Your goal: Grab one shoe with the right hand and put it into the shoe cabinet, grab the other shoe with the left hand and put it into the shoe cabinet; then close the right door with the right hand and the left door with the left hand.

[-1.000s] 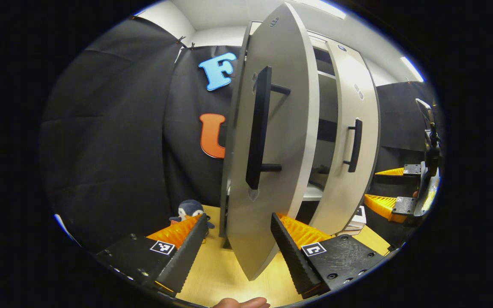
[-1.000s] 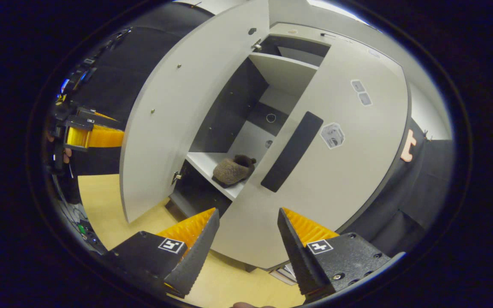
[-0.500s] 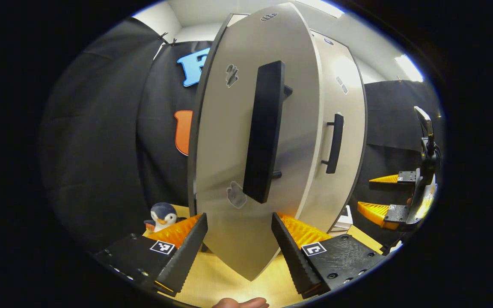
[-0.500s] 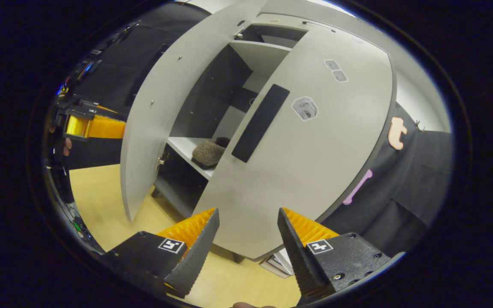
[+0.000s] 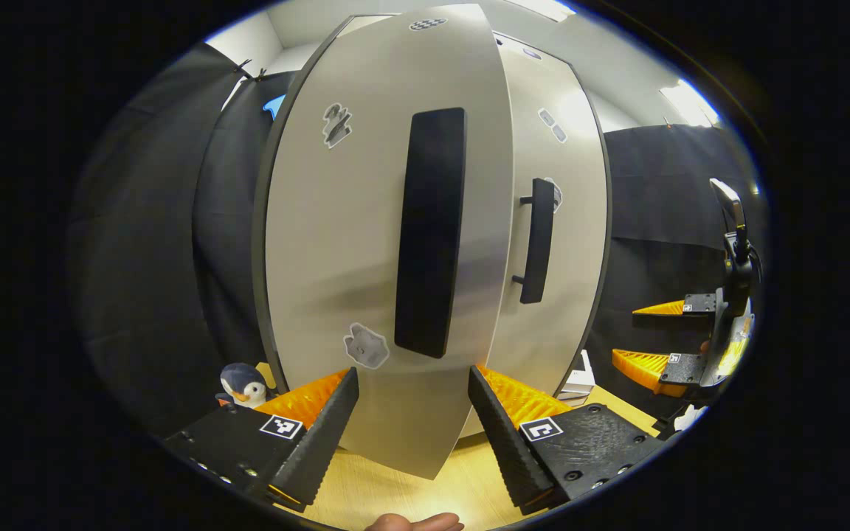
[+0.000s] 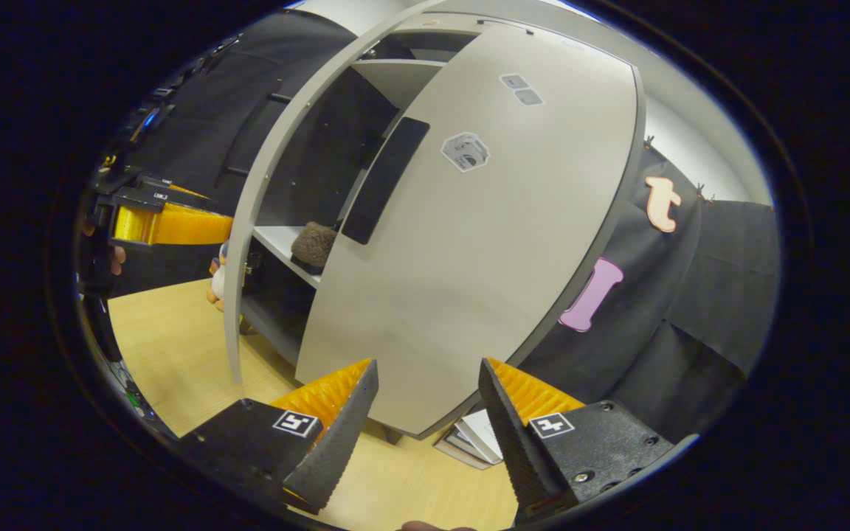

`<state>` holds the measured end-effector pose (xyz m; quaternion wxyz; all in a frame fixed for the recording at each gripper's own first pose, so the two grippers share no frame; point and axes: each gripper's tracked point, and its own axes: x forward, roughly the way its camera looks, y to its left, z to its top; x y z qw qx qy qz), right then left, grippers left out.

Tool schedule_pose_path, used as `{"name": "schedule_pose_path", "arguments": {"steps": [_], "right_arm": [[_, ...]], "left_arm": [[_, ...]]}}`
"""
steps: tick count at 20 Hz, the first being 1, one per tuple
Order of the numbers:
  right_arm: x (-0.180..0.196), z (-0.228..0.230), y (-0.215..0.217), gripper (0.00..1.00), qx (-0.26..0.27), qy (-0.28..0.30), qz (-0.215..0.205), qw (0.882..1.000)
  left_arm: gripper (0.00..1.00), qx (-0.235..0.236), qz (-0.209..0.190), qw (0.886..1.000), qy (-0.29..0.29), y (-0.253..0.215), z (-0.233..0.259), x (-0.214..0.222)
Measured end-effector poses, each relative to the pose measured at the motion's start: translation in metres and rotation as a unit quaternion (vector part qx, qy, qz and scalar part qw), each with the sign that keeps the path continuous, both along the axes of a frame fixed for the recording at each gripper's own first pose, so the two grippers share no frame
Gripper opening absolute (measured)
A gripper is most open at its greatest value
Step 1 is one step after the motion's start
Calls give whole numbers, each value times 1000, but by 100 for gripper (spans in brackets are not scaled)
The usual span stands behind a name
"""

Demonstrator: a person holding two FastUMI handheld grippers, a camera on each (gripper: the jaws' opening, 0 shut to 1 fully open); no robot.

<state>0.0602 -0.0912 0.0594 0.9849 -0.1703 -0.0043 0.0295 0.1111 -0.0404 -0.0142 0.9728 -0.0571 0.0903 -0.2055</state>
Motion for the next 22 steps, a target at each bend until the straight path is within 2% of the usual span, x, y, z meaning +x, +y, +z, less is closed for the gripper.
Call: {"name": "schedule_pose_path", "arguments": {"steps": [5, 12, 18, 22], "right_arm": [[-1, -1, -7, 89, 26, 1, -1, 1000], [-14, -12, -3, 89, 28, 11, 6, 1000], [-21, -16, 6, 90, 26, 17, 14, 999], [-25, -15, 17, 90, 41, 17, 21, 999]], "left_arm": [[92, -2, 1, 1000, 10, -6, -2, 11], [92, -10, 5, 999, 36, -19, -13, 29], [92, -26, 14, 999, 42, -17, -13, 30], [92, -21, 34, 998, 43, -7, -13, 16]]}}
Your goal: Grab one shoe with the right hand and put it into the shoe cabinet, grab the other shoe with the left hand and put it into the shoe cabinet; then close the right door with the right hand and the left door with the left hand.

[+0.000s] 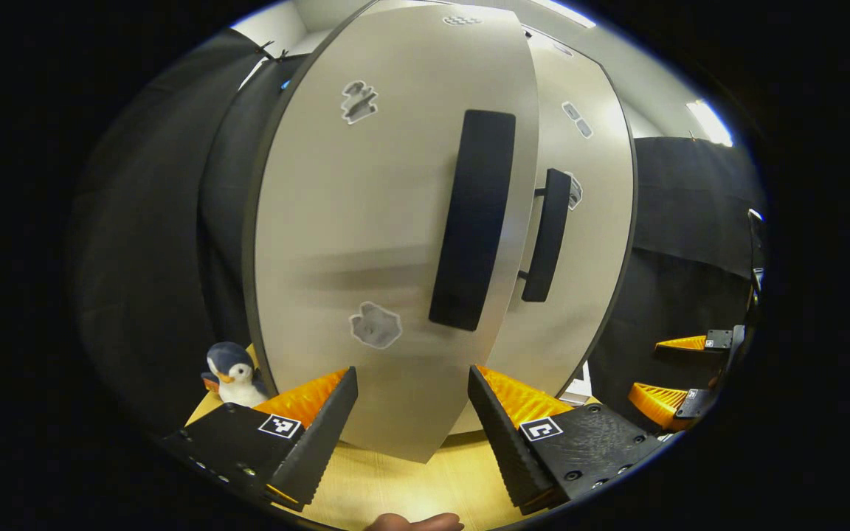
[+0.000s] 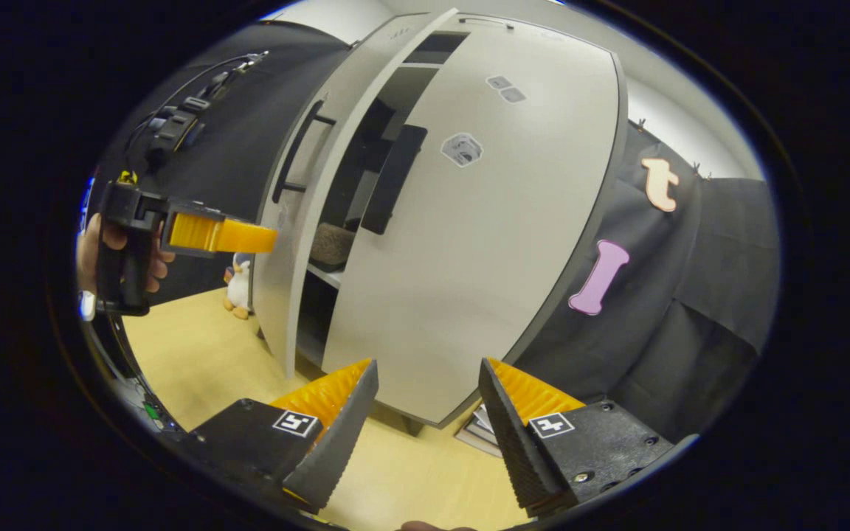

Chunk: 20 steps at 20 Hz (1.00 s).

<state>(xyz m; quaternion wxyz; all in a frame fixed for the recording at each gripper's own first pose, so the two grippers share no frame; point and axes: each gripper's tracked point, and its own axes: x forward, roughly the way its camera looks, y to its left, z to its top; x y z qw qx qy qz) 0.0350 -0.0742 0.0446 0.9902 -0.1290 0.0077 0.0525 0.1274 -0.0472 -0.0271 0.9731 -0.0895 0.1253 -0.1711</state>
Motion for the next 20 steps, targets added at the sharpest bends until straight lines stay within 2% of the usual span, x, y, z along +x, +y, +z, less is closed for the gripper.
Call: {"name": "schedule_pose_path", "arguments": {"steps": [2, 4, 7, 8, 10, 13, 18, 20], "right_arm": [[-1, 7, 7, 90, 29, -10, -5, 1000], [-4, 21, 17, 92, 71, -35, -11, 997], [-11, 45, 29, 93, 121, -69, -25, 990], [-15, 51, 37, 94, 135, -76, -22, 988], [-21, 61, 49, 95, 157, -88, -15, 984], [-34, 69, 68, 99, 162, -89, -2, 983], [-59, 74, 90, 99, 167, -98, -13, 981], [-65, 73, 96, 99, 183, -101, -24, 978]], "left_arm": [[92, 12, 32, 999, -7, 24, 1, -20], [93, 43, 98, 994, -28, 54, 10, -32], [93, 66, 137, 985, -87, 70, 42, -51], [93, 71, 136, 982, -110, 67, 55, -60], [94, 70, 108, 982, -135, 56, 67, -73], [94, 49, 70, 987, -136, 40, 70, -85], [96, 24, 71, 989, -126, 55, 69, -86], [96, 12, 74, 987, -139, 66, 71, -92]]}}
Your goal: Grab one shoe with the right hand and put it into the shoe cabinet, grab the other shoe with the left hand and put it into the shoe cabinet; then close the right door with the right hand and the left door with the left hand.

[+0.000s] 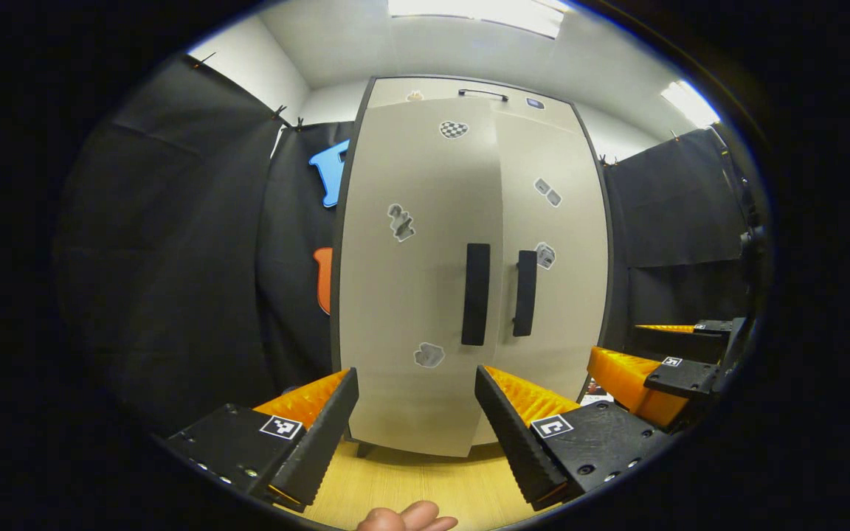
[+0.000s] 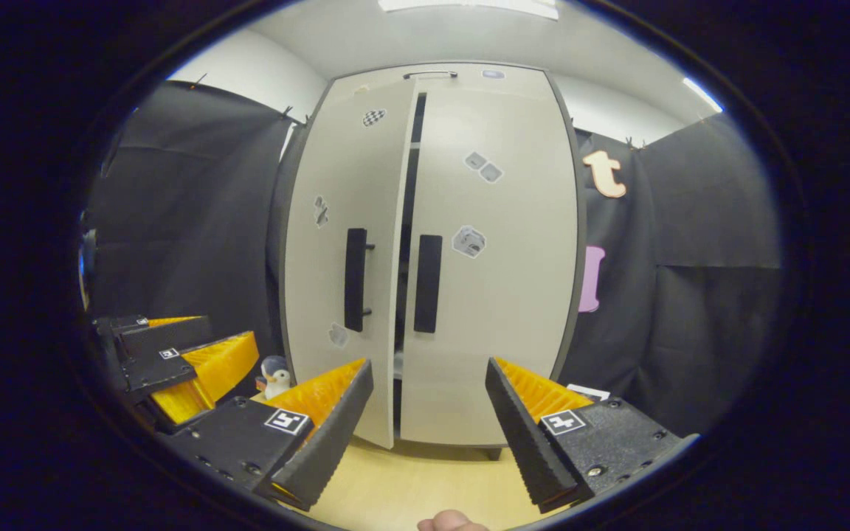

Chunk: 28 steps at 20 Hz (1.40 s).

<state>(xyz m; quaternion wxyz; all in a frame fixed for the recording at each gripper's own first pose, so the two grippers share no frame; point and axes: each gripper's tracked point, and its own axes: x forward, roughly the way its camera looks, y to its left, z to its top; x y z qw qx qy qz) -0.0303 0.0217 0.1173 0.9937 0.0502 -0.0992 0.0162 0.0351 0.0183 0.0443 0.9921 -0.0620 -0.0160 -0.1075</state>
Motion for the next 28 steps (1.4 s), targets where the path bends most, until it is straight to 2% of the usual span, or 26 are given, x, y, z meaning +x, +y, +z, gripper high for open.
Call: {"name": "schedule_pose_path", "arguments": {"steps": [1, 2, 3, 8, 11, 16, 21, 24, 28], "right_arm": [[-3, -2, 3, 100, 10, -1, -3, 1000], [-6, -5, 6, 99, 18, -2, -5, 1000], [-9, -8, 6, 100, 20, -2, -11, 1000], [-22, -22, 3, 100, -10, 8, -45, 999], [-28, -26, -2, 99, 0, 8, -44, 999], [-31, -28, -22, 99, -7, 13, -69, 998], [-32, -31, -18, 99, -17, 15, -61, 998], [-31, -37, -14, 99, -23, 22, -56, 998], [-35, -39, -8, 99, -18, 25, -48, 998]], "left_arm": [[100, -5, -3, 1000, -11, 3, 2, -2], [95, -8, -8, 1000, -22, 4, 4, -4], [95, -9, -9, 1000, -27, 6, 3, -7], [95, -4, -34, 999, -34, -2, -2, -22], [95, -10, -59, 998, -34, -15, 0, -29], [95, -8, -53, 998, -22, -10, -5, -29], [95, -6, -49, 999, -17, -6, -9, -35], [95, 4, -68, 998, 0, -12, -18, -40], [95, 9, -69, 998, 8, -11, -24, -44]]}}
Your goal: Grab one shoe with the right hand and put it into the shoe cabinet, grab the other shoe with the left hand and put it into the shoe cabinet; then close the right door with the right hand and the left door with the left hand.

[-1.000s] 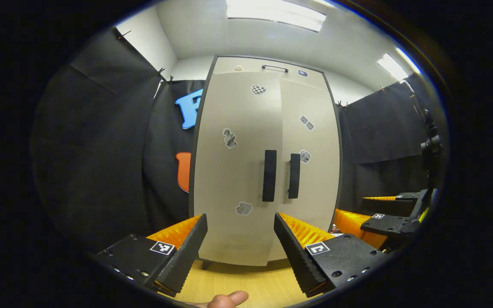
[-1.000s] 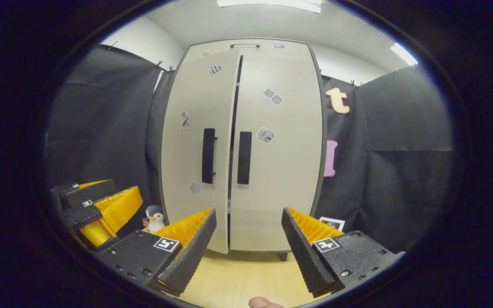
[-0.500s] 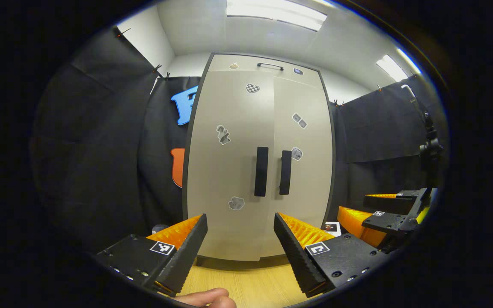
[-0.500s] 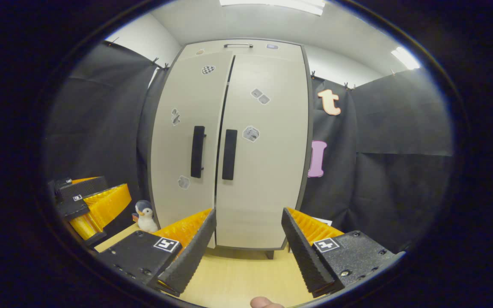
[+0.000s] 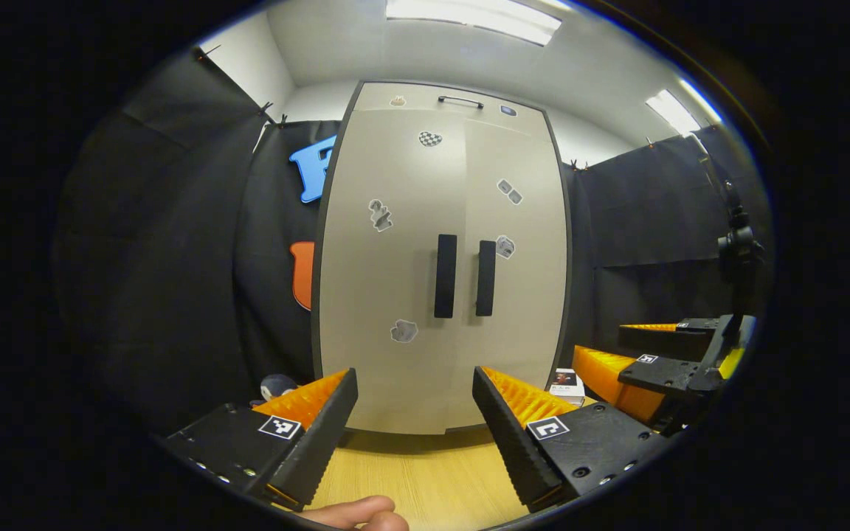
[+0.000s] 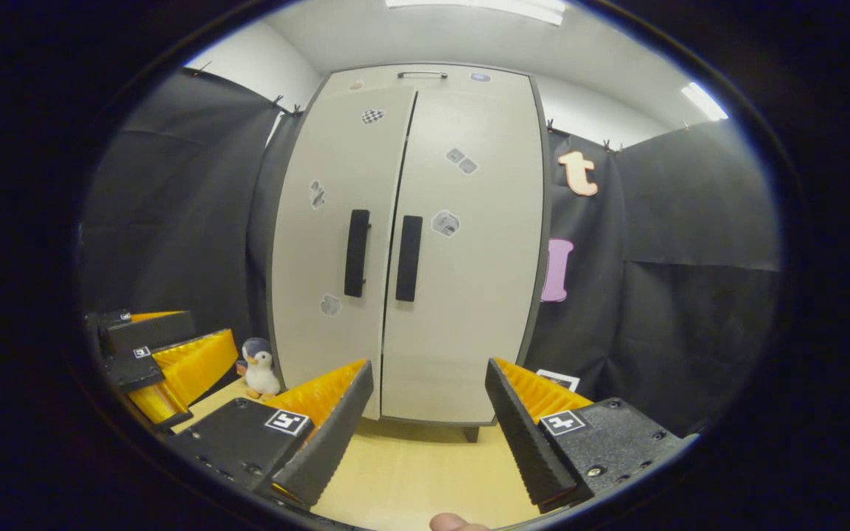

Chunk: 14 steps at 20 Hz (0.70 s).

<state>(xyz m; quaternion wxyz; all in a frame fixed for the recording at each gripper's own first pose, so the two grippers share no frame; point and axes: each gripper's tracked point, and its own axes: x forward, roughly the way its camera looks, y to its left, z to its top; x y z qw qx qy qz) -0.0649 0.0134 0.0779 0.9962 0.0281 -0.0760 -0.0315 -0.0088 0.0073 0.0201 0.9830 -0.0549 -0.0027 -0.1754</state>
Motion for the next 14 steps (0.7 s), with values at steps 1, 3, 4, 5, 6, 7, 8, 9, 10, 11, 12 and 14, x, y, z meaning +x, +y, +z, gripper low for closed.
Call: {"name": "schedule_pose_path", "arguments": {"steps": [1, 3, 4, 5, 6, 7, 8, 9, 10, 11, 12, 14], "right_arm": [[0, -1, 1, 99, -2, 2, 0, 1000], [-1, 0, 1, 99, -4, 0, 1, 1000], [-1, -1, 2, 99, -2, 1, 1, 1000], [-1, -1, 2, 99, 0, 2, 1, 1000], [-1, -3, 2, 99, 2, 4, 0, 1000], [-2, -4, 2, 99, 3, 6, -1, 1000], [-2, -5, 3, 99, 5, 7, -1, 1000], [-3, -7, 3, 99, 5, 9, -1, 1000], [-3, -9, 4, 99, 4, 11, -1, 1000], [-4, -9, 4, 99, 2, 13, -1, 1000], [-5, -11, 4, 99, 1, 14, -1, 1000], [-6, -11, 5, 99, 3, 14, 0, 1000]], "left_arm": [[95, -1, -4, 1000, -1, -1, 0, -2], [95, -3, -12, 1000, 1, -3, 0, -6], [95, -4, -13, 1000, 2, -2, -1, -6], [95, -5, -15, 1000, 2, -2, -1, -6], [95, -6, -19, 1000, 2, -3, -1, -8], [95, -9, -22, 1000, 3, -3, -1, -8], [95, -13, -27, 1000, 3, -5, 1, -9], [95, -15, -28, 999, 4, -5, 1, -9], [95, -17, -32, 999, 5, -5, 2, -9], [95, -18, -32, 999, 5, -5, 1, -10], [95, -18, -30, 999, 6, -4, 0, -9], [95, -19, -31, 999, 9, -4, -3, -9]]}}
